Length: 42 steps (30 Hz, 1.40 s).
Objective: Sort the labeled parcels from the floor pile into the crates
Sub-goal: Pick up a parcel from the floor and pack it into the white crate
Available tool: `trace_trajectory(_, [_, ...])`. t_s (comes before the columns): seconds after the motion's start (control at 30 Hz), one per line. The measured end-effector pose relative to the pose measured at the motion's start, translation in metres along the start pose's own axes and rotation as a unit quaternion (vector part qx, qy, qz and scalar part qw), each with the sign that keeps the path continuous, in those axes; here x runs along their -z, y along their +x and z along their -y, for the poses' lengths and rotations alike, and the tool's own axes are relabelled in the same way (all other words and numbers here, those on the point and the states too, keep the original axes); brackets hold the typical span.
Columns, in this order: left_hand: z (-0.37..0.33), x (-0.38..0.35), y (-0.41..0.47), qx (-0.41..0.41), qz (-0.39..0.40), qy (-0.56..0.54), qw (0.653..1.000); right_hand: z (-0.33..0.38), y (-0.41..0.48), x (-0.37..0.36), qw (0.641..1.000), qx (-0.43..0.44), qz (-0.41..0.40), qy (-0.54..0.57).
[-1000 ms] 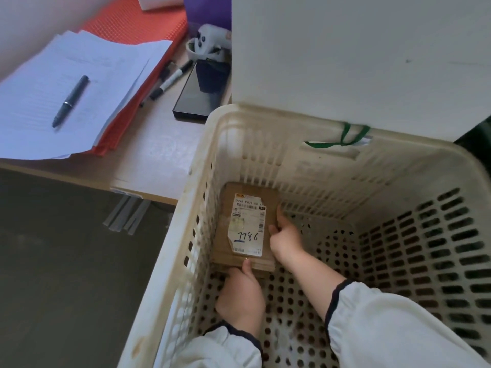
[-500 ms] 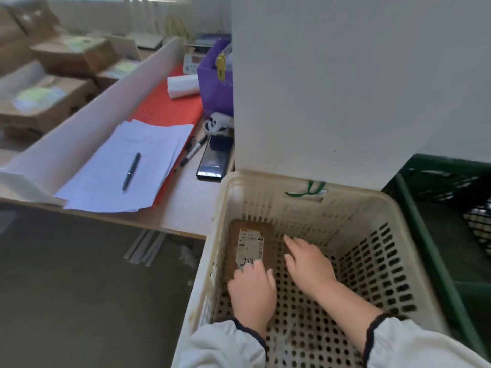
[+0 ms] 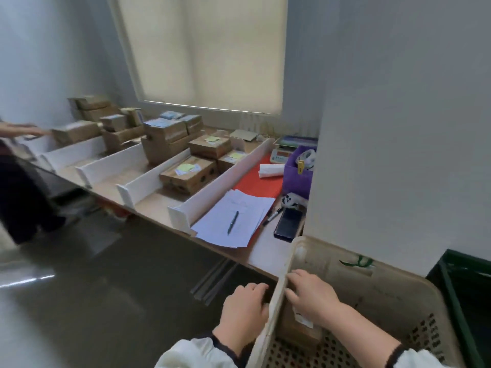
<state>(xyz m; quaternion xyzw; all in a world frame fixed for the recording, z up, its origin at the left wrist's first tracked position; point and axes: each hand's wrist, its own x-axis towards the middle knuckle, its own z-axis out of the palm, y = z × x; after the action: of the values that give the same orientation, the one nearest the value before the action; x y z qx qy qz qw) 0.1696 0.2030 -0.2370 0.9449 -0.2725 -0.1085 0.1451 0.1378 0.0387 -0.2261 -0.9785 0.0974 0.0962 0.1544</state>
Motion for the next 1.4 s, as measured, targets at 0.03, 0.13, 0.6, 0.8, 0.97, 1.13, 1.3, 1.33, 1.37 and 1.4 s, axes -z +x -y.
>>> trace_trajectory(0.03, [0.015,0.006,-0.015,0.023,-0.015,-0.002,1.000,0.024,0.000,0.000,1.000,0.025,-0.007,-0.004])
trace_trajectory(0.13, [0.064,0.027,-0.065,0.087,-0.069,0.009,0.994,0.095,-0.007,-0.004,0.996,0.085,-0.027,0.000])
trace_trajectory(0.6, [0.239,0.119,-0.392,0.337,-0.178,0.027,0.924,0.422,-0.152,-0.070,0.940,0.329,0.027,-0.087])
trace_trajectory(0.8, [0.303,0.106,-0.591,0.474,-0.192,0.011,0.859,0.567,-0.273,-0.154,0.870,0.473,0.096,-0.101])
trace_trajectory(0.97, [0.326,0.077,-0.733,0.591,-0.207,-0.017,0.780,0.654,-0.384,-0.233,0.788,0.583,0.169,-0.102])
trace_trajectory(1.13, [0.321,0.032,-0.837,0.691,-0.228,-0.061,0.684,0.715,-0.467,-0.308,0.687,0.667,0.224,-0.182])
trace_trajectory(1.3, [0.297,-0.030,-0.915,0.793,-0.245,-0.127,0.544,0.745,-0.530,-0.375,0.578,0.722,0.275,-0.263])
trace_trajectory(1.33, [0.293,-0.044,-0.926,0.806,-0.251,-0.140,0.517,0.748,-0.541,-0.390,0.563,0.726,0.284,-0.274])
trace_trajectory(1.37, [0.290,-0.061,-0.934,0.816,-0.256,-0.152,0.496,0.750,-0.551,-0.404,0.548,0.733,0.289,-0.282])
trace_trajectory(1.4, [0.286,-0.080,-0.939,0.824,-0.257,-0.165,0.477,0.750,-0.560,-0.419,0.532,0.740,0.292,-0.291])
